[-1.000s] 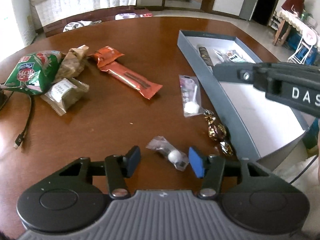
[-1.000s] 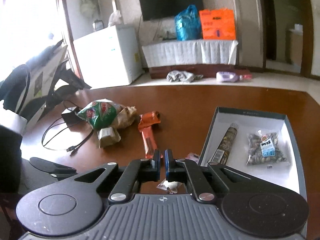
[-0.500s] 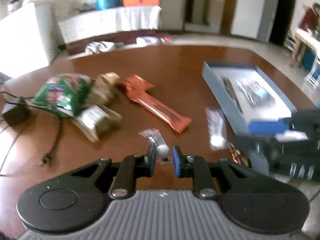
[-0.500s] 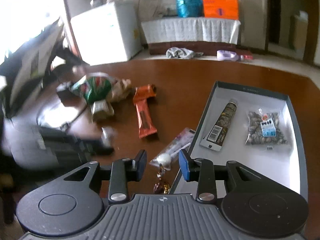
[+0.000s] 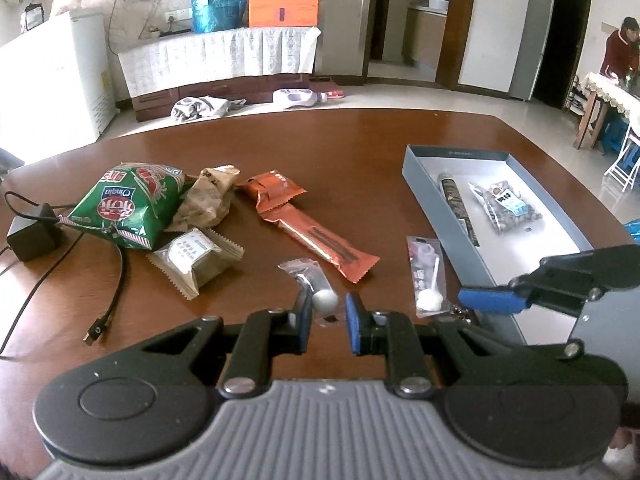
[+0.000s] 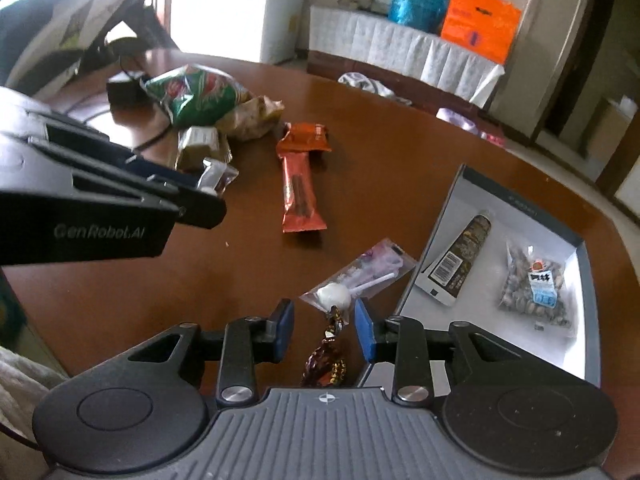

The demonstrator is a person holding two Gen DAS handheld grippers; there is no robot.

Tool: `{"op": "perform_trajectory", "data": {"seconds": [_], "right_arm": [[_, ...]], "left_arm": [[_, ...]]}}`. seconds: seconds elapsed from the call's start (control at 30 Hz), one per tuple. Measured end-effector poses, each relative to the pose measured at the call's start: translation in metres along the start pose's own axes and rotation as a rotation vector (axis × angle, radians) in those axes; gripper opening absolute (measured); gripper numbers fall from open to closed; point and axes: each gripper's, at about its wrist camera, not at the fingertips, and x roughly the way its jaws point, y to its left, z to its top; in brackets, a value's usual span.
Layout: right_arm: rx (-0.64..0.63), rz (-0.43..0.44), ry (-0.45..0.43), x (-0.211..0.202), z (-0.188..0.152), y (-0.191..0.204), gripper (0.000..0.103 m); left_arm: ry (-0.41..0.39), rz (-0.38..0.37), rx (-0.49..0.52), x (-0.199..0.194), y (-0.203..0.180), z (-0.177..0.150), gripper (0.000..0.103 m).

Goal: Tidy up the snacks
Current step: 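Carry the chocolate with the right tool while the left tool carries the candy packet to the box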

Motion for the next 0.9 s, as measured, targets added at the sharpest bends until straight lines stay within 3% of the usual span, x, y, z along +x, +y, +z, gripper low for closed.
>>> {"op": "perform_trajectory", "data": {"seconds": [0.07,0.1,0.57,0.9], "right_arm": [[0.002,0.009,0.015,0.002,-0.001,0.000,0.020],[0.001,0.007,0.015,0.002,-0.001,0.000,0.010],[0.182,0.147,-0.188,-0.031,0.007,-0.031,0.007],[0.238,0.136,-0.268,-0.047,0.007,-0.041,0.007]], "left_arm": [[-0.001,-0.001,-0.001,0.000,0.000,0.000,0.017],[-0.002,-0.002,-0.002,0.000,0.000,0.000,0.017],[-0.020,0.009,-0.005,0.000,0.001,0.001,0.017],[-0.050,0.004,0.015,-0.002,-0.003,0.001,0.017]]}}
